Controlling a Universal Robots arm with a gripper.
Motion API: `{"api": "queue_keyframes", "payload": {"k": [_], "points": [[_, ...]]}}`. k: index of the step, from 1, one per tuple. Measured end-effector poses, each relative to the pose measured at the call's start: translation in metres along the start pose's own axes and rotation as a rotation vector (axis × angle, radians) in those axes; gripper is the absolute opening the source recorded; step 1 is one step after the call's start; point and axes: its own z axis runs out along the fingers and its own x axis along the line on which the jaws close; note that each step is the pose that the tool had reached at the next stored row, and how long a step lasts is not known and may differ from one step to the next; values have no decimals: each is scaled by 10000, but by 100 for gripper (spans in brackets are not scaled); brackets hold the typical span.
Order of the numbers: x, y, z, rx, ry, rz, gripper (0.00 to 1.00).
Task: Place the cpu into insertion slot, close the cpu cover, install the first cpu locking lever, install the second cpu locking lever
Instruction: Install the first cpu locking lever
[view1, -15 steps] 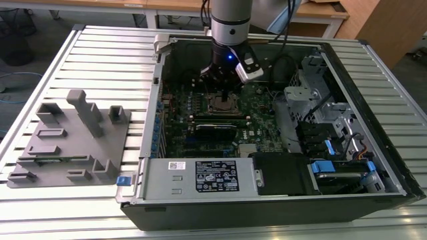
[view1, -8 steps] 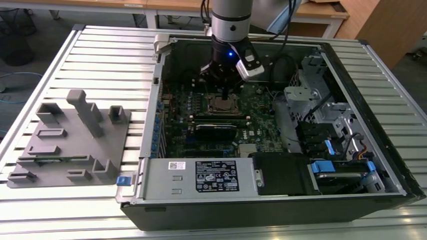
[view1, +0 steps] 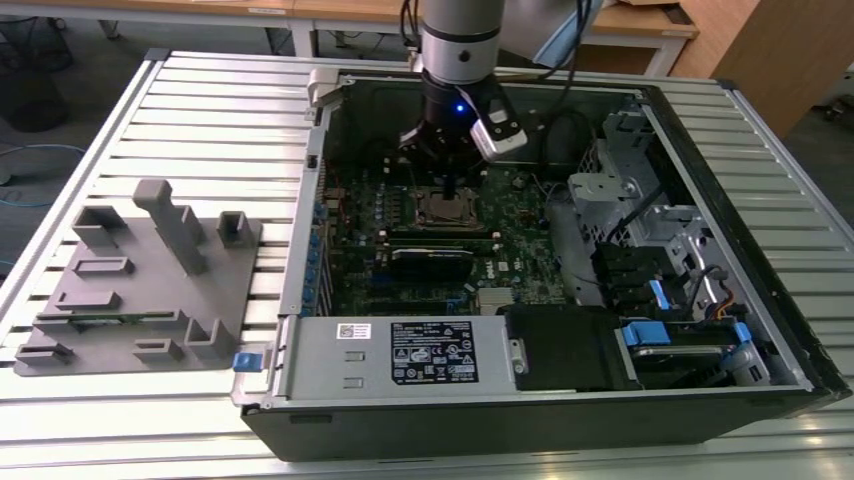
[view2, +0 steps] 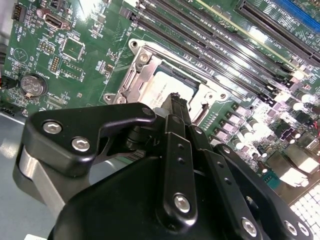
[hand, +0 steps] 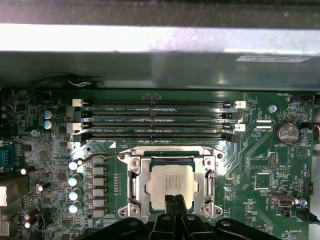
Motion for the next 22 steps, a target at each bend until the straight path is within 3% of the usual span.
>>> {"api": "queue_keyframes", "payload": {"k": [10,22], "points": [[16,-1,-4,0,0,0,11],[8,-6,-128,0,0,0,11]]}}
